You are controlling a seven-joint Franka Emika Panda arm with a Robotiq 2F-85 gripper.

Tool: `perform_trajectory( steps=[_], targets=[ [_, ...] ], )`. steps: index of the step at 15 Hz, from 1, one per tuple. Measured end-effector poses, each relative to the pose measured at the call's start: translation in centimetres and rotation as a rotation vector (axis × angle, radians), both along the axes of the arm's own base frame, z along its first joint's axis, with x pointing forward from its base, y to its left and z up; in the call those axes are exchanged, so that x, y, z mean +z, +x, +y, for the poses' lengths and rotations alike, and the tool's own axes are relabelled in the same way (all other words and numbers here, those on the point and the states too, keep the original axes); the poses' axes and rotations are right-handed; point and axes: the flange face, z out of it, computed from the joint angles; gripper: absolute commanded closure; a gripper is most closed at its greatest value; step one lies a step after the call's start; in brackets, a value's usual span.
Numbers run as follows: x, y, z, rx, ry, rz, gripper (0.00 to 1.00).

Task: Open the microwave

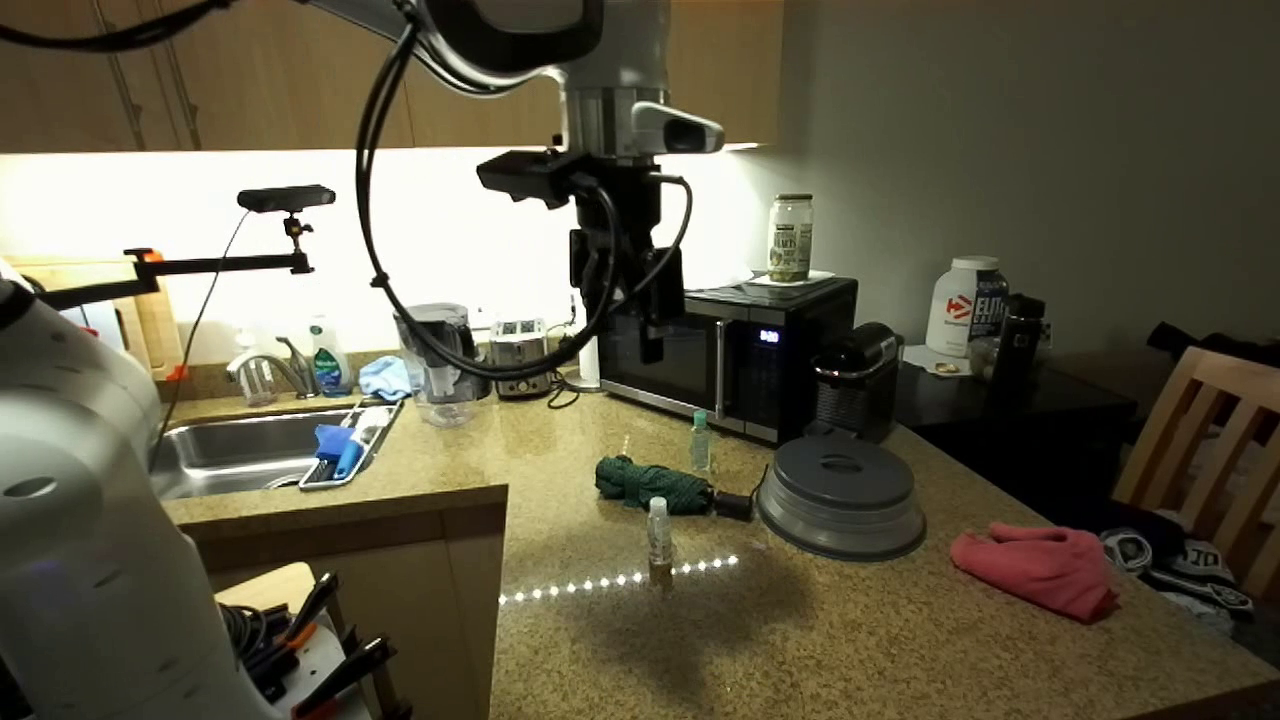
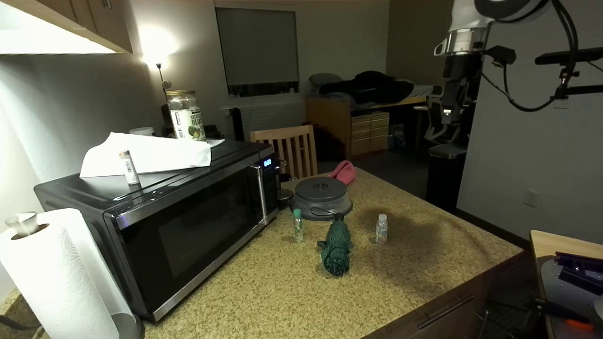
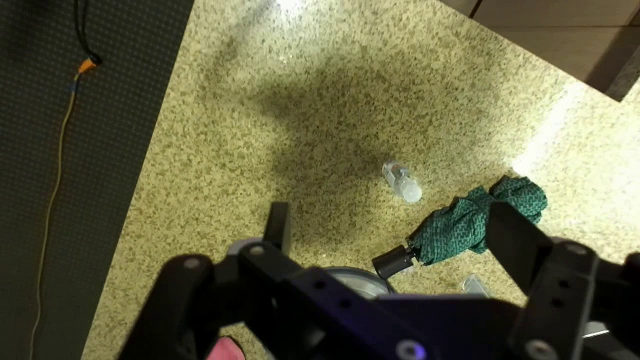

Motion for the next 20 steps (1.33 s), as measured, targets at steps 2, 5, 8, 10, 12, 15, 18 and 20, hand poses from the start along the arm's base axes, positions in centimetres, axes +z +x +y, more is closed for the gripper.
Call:
perform_trajectory(
  steps=[2, 5, 8, 10, 12, 15, 18, 20],
  targets=[
    [-0.2, 2.9, 0.3, 0.016, -0.016, -0.005, 0.0],
    [-0.8, 6.9, 0.7, 0.036, -0.031, 0.003, 0.0],
    [-2.0, 10.3, 0.3, 0.054, -0.037, 0.024, 0.0],
    [-2.8, 12.2, -0.3, 0.07, -0.043, 0.035, 0.0],
    [-3.4, 13.9, -0.9, 0.085, -0.053, 0.043, 0.0],
    [-4.2, 16.2, -1.7, 0.108, -0.068, 0.049, 0.0],
    [-5.1, 18.3, -1.7, 0.136, -0.083, 0.057, 0.0],
    [-5.7, 19.6, -1.4, 0.157, -0.092, 0.062, 0.0]
  ],
)
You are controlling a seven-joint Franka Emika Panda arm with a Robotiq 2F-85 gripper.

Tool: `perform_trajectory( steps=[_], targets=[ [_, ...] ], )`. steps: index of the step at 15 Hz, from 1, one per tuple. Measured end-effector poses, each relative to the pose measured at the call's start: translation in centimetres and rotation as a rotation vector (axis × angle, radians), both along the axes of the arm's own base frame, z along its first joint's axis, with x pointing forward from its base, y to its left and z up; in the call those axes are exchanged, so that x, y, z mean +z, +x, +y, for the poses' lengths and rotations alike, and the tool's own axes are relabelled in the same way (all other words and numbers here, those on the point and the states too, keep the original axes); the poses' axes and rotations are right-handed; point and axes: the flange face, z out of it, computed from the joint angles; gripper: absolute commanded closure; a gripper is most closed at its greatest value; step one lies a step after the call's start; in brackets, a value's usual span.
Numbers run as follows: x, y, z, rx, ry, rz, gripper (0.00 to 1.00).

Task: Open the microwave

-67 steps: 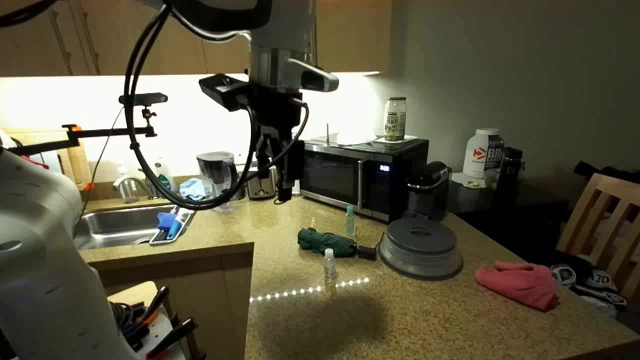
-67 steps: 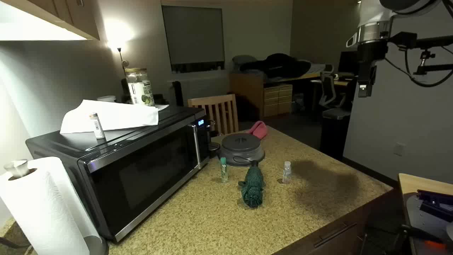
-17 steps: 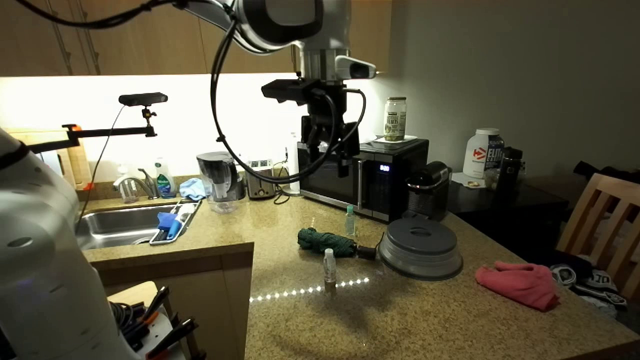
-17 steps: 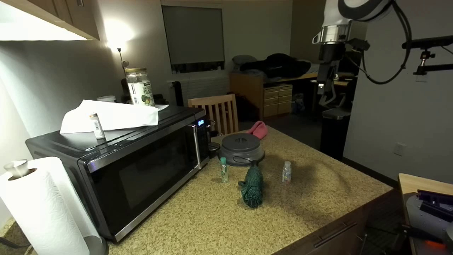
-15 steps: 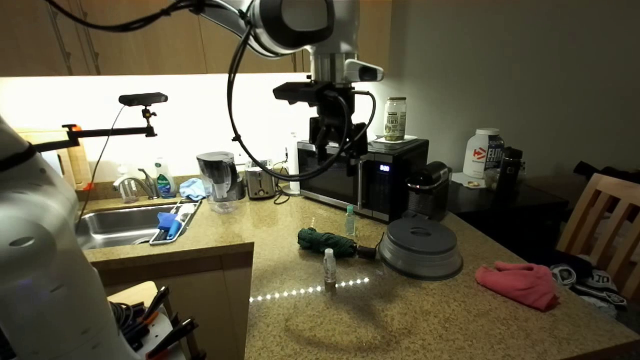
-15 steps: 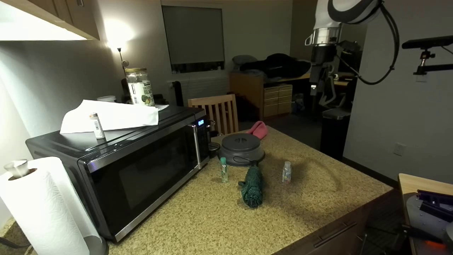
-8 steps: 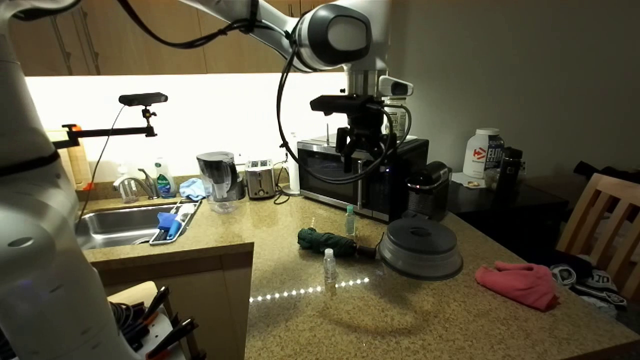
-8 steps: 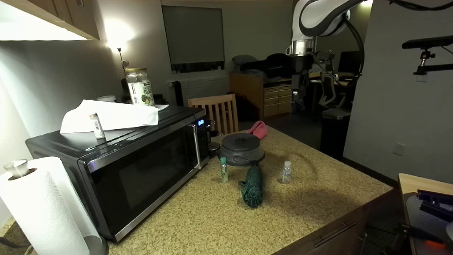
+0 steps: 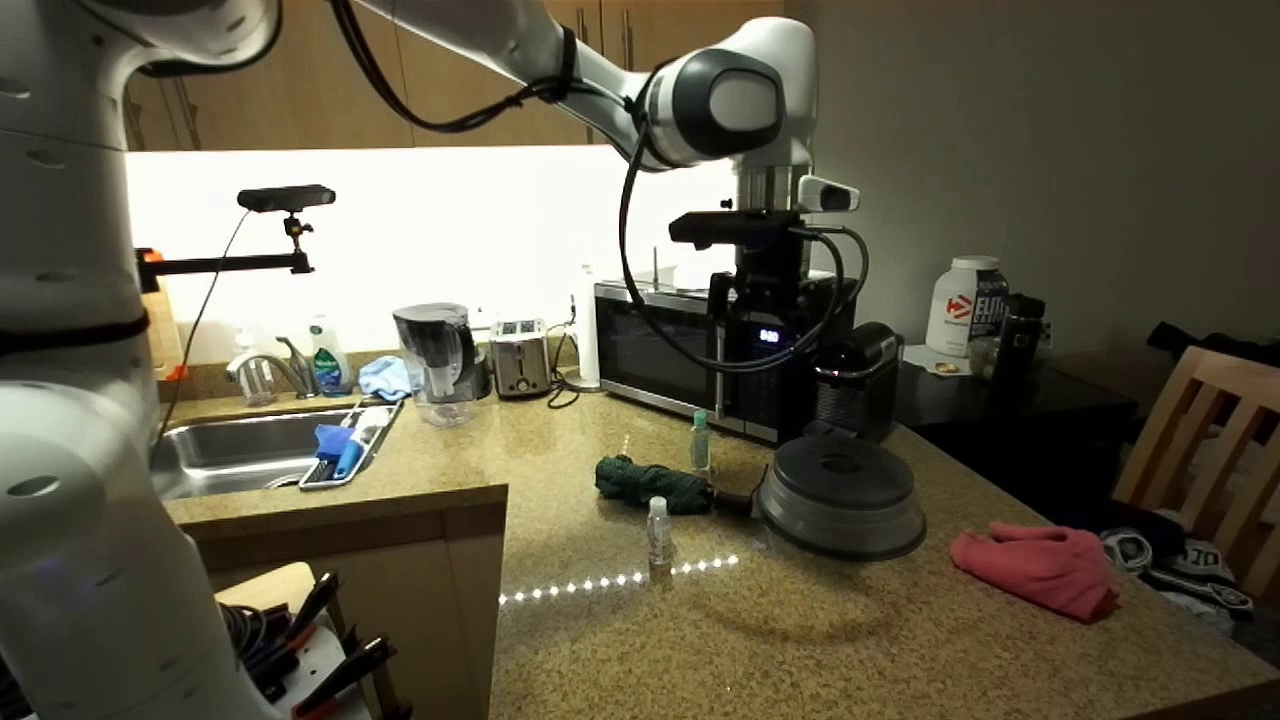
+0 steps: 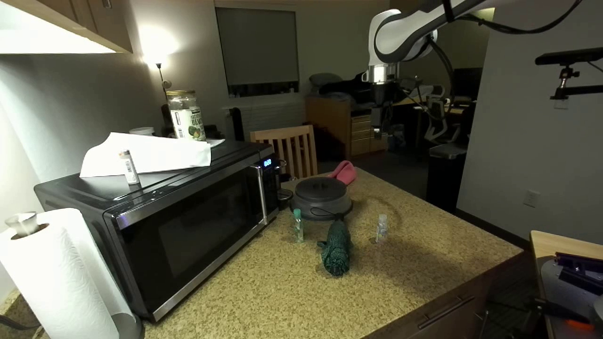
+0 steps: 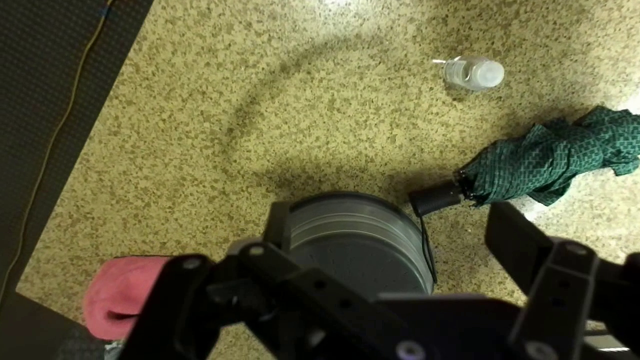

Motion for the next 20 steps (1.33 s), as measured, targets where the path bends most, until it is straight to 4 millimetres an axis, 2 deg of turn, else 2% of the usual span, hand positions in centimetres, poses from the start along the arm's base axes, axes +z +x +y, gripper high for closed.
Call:
perform_trajectory(
  steps=[4, 10, 20],
  targets=[
    [-0.7, 2.4, 1.3, 0.042, -0.014, -0.002, 0.0],
    [-0.2, 4.9, 3.7, 0.107, -0.031, -0.025, 0.0],
    [0.0, 4.9, 3.4, 0.165, -0.027, -0.012, 0.0]
  ],
)
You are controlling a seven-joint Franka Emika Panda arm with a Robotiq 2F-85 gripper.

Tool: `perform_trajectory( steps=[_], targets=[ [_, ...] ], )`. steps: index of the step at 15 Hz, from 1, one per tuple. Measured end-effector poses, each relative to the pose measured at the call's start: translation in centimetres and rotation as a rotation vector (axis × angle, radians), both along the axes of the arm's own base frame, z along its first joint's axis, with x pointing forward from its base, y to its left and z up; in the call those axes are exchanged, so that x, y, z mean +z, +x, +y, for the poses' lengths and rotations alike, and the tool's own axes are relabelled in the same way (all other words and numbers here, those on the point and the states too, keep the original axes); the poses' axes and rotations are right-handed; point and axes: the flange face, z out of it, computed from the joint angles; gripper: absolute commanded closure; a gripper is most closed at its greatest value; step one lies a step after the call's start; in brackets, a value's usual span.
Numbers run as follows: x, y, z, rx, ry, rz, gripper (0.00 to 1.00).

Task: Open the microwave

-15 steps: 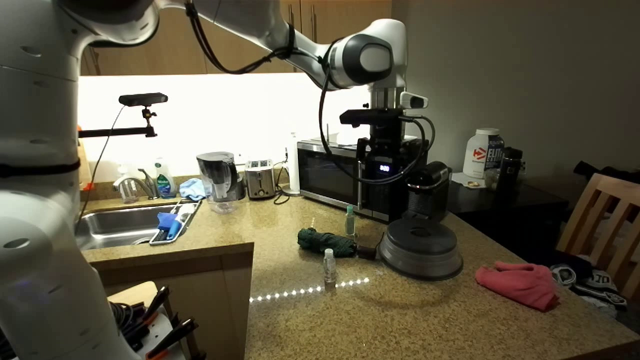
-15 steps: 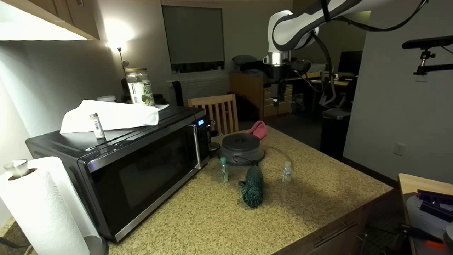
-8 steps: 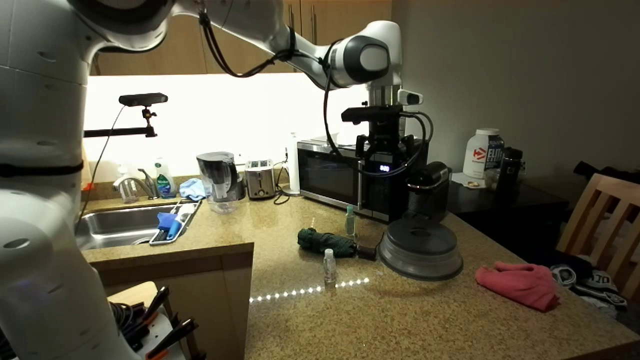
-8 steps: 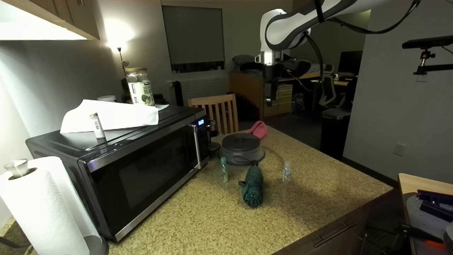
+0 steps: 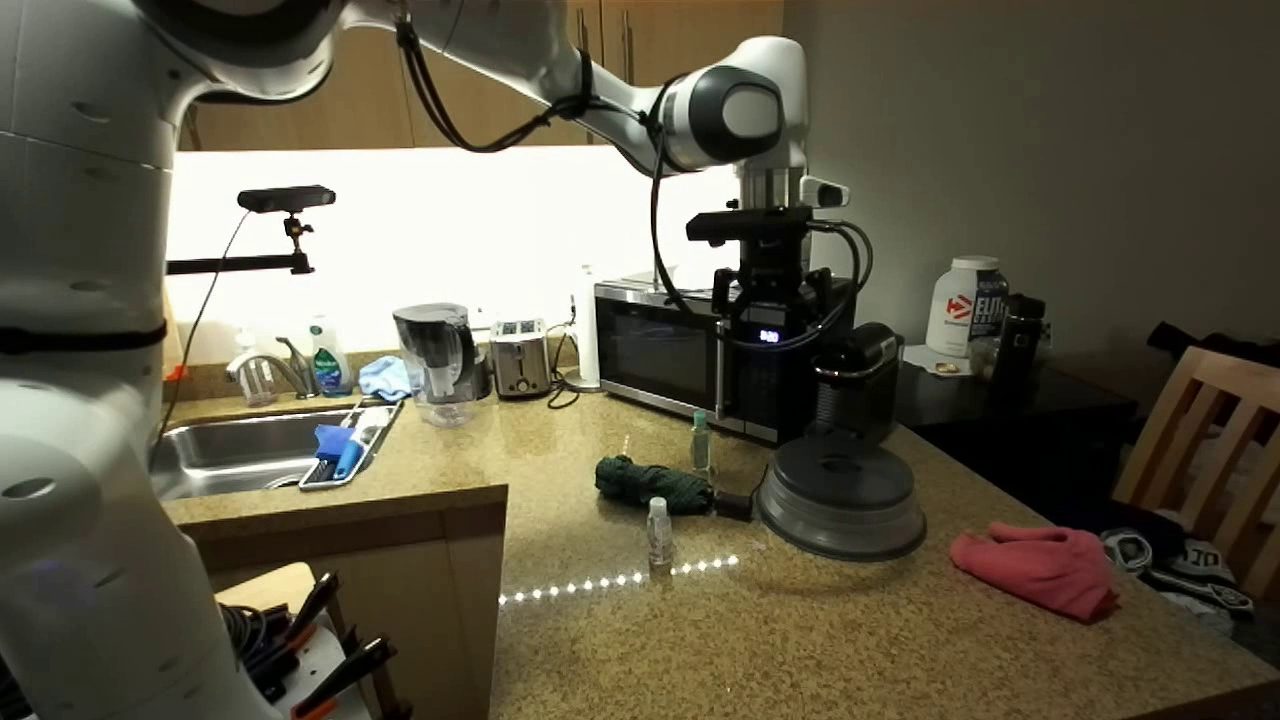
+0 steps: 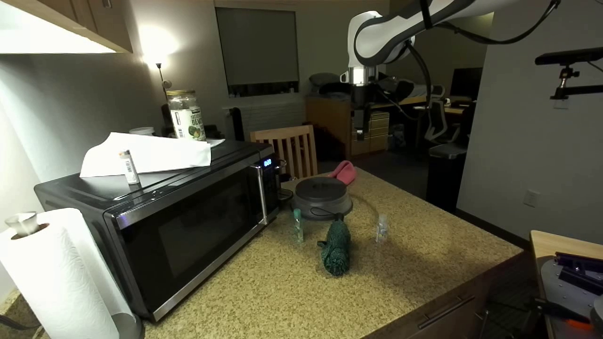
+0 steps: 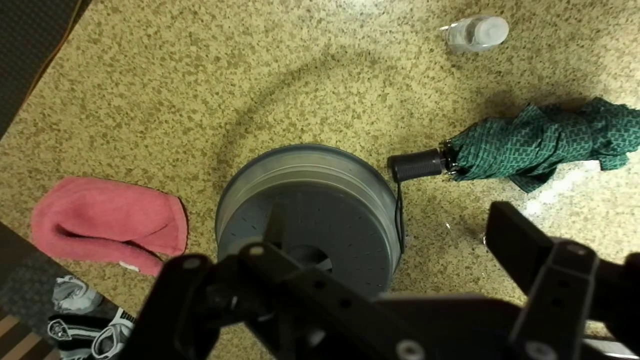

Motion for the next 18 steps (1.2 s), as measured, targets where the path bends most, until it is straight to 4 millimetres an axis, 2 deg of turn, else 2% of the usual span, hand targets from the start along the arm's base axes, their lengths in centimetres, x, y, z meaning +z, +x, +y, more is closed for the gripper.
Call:
perform_trajectory(
  steps=[9, 11, 13, 18],
  targets=[
    [-0.3, 0.5, 0.2, 0.005, 0.0, -0.001, 0.0],
    [-0.4, 1.9, 0.8, 0.019, -0.003, -0.013, 0.0],
    [-0.9, 4.1, 1.9, 0.046, -0.004, -0.031, 0.0],
    [-3.3, 10.0, 6.4, 0.124, 0.012, -0.079, 0.0]
  ],
)
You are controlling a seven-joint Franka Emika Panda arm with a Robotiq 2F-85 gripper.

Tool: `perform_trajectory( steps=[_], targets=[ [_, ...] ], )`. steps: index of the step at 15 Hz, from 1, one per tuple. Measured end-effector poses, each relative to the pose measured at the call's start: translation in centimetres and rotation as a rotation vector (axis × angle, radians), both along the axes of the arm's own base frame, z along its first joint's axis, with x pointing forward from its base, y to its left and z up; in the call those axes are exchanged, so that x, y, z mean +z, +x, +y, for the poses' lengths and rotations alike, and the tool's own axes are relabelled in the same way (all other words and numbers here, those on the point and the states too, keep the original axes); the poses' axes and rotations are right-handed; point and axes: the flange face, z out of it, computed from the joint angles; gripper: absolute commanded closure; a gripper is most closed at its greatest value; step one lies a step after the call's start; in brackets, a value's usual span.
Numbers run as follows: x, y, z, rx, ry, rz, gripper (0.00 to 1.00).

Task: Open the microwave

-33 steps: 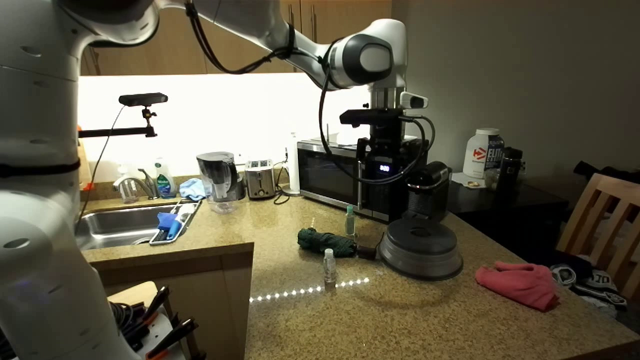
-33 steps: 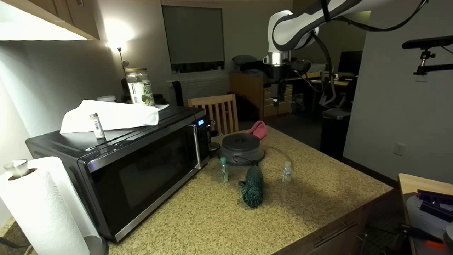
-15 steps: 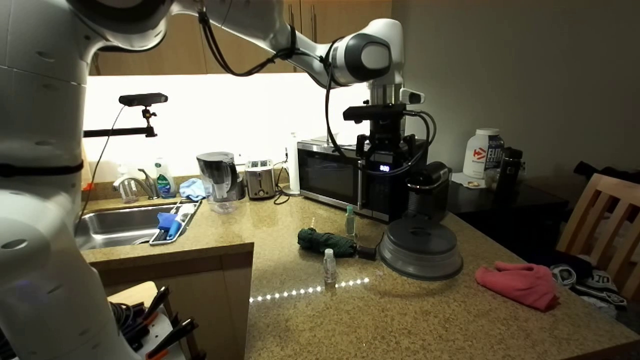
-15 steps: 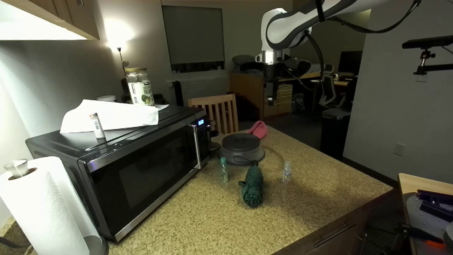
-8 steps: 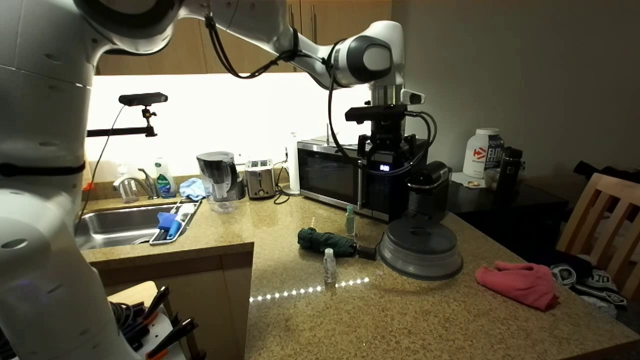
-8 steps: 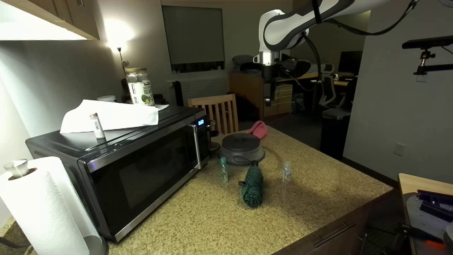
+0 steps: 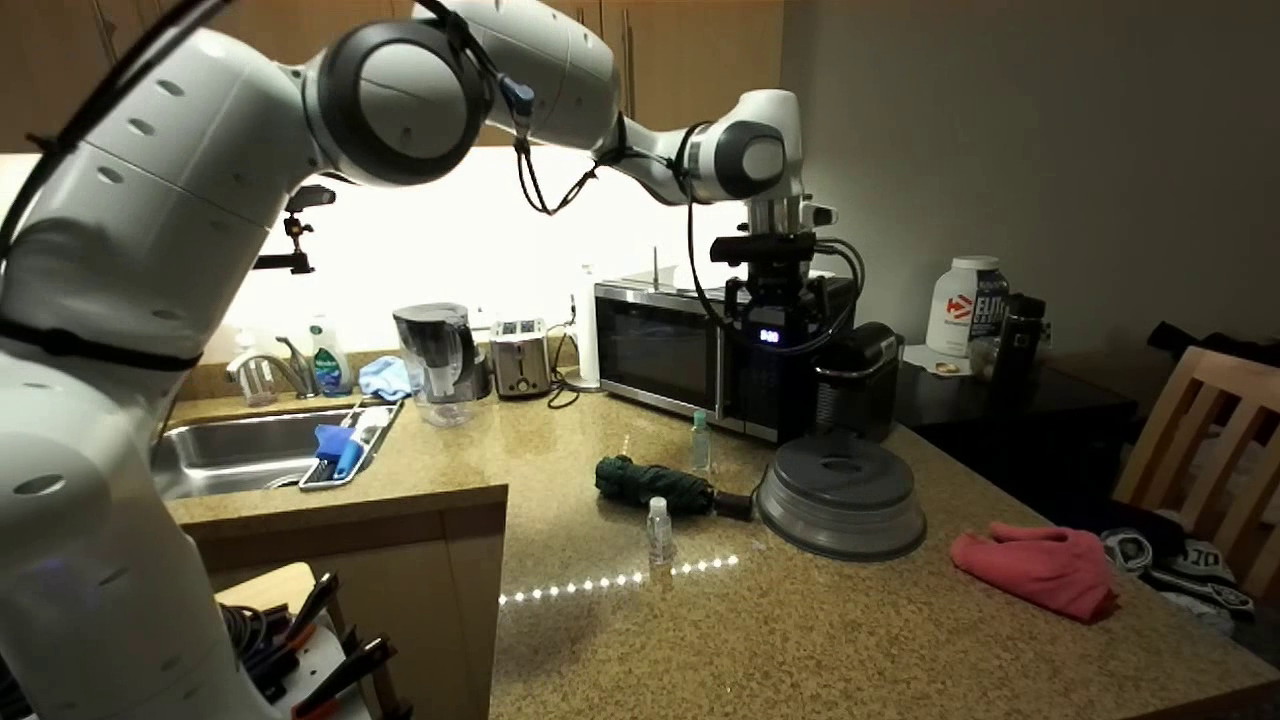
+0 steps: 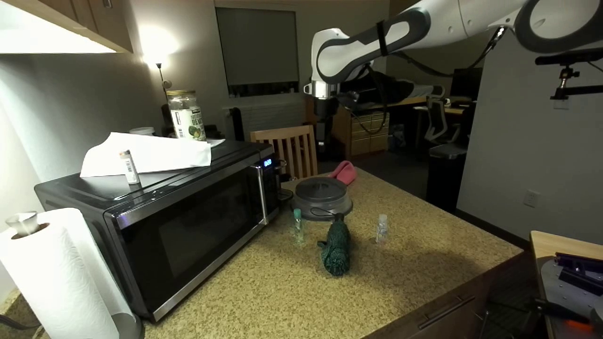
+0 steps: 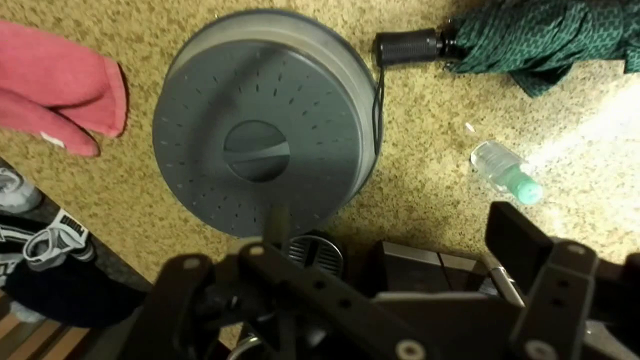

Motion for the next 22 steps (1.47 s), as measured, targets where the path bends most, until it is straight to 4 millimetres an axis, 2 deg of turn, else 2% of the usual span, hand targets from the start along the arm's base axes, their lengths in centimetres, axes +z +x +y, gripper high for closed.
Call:
perform_trajectory(
  steps=[4, 8, 14, 22],
  targets=[
    [-1.8, 3.1, 1.9, 0.029, 0.017, -0.025, 0.0],
    [-2.7, 4.7, 2.8, 0.039, 0.029, -0.024, 0.0],
    [-3.4, 6.1, 4.9, 0.075, 0.028, -0.019, 0.0],
    [-3.8, 6.7, 5.4, 0.161, 0.019, -0.027, 0.0]
  ],
)
